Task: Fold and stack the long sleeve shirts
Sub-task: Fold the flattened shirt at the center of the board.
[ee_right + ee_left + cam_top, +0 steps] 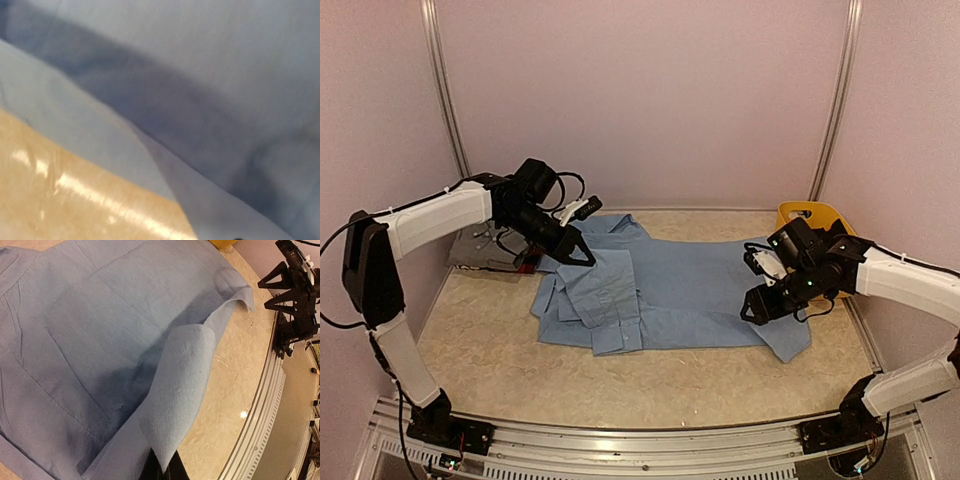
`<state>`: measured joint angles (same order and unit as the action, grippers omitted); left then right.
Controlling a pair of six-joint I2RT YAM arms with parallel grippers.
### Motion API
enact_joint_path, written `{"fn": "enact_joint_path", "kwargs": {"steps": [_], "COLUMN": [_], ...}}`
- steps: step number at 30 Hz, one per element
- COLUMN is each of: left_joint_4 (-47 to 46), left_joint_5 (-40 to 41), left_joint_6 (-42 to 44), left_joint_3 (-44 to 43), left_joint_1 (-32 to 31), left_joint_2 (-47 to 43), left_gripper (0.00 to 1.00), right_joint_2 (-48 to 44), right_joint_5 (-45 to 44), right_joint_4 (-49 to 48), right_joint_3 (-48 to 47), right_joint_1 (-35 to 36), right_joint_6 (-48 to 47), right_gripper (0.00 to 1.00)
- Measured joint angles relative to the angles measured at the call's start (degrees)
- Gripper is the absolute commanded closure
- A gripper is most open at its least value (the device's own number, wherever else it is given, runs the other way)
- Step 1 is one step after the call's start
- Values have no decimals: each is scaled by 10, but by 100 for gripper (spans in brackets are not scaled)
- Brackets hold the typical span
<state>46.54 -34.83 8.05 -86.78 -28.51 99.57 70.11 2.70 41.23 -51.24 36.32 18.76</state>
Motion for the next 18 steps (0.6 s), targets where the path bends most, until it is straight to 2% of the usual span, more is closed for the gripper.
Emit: {"fn": "enact_joint_path", "kwargs": {"steps": [9, 18], "left_joint_4": [9, 8], "left_joint_5": [-28, -40], "left_joint_6": [9, 12], "left_joint_3": [-21, -29], "left_joint_1": [-2, -3], "left_joint_2": [32, 46], "left_gripper": [100, 100], "right_joint_2": [80, 168], "right_joint_5": [-49, -100], "right_joint_4": [39, 94], "right_joint_3": [-80, -80], "right_joint_1": [1, 1], "right_joint_6": [2, 11], "right_gripper": [29, 40]}}
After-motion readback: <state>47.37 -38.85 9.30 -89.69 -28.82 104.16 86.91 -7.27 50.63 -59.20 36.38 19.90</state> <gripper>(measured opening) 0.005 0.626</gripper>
